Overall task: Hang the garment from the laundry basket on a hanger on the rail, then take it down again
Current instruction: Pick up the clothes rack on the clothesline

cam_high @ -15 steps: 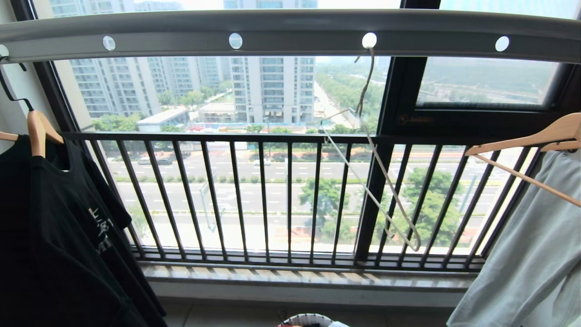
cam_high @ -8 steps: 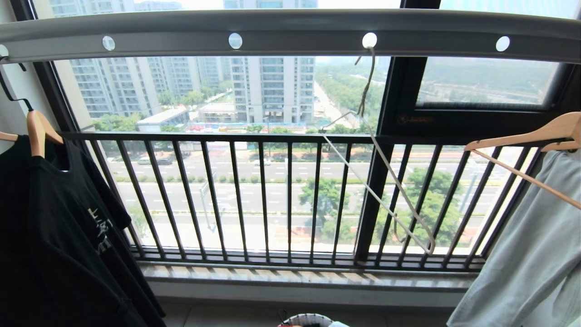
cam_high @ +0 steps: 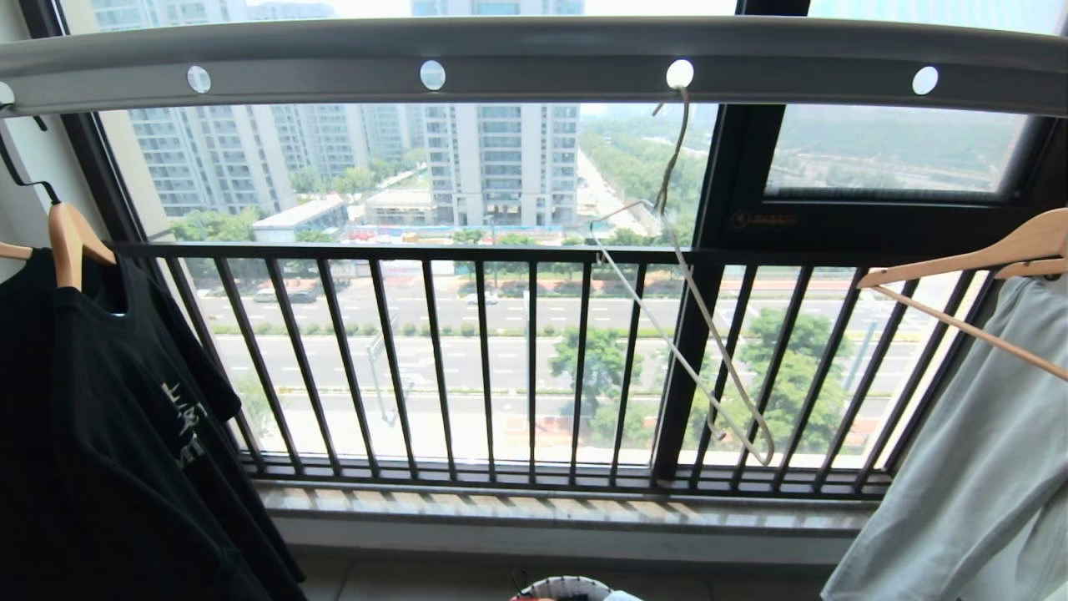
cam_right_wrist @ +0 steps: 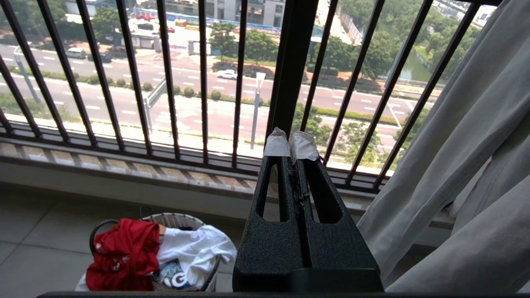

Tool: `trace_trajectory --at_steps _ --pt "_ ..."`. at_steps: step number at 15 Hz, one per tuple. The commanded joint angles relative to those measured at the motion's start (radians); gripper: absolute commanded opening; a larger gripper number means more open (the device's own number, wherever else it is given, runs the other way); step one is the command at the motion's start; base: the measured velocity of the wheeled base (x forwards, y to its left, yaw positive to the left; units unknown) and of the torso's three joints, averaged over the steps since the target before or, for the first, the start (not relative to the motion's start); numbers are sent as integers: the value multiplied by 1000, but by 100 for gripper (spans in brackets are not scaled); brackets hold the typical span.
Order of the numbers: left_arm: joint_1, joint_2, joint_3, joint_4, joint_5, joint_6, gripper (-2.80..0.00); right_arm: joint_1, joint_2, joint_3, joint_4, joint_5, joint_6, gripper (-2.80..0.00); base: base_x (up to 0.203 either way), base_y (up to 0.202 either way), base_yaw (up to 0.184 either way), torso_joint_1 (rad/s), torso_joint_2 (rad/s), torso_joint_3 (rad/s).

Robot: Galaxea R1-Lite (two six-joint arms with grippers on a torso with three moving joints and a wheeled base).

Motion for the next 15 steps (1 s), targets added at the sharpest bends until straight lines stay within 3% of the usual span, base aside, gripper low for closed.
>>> trace_trajectory --at_steps 1,8,10,15 --pt "1 0 0 0 1 -1 -280 0 6 0 3 6 -1 -280 0 0 0 0 0 0" --pt "1 0 0 0 1 -1 -280 0 23 -5 12 6 11 -280 0 0 0 0 0 0" --pt "1 0 0 0 1 -1 -280 0 30 -11 13 9 -18 -280 0 0 0 0 0 0" --pt "1 0 0 0 1 -1 -280 0 242 -229 14 35 -22 -280 0 0 0 0 0 0"
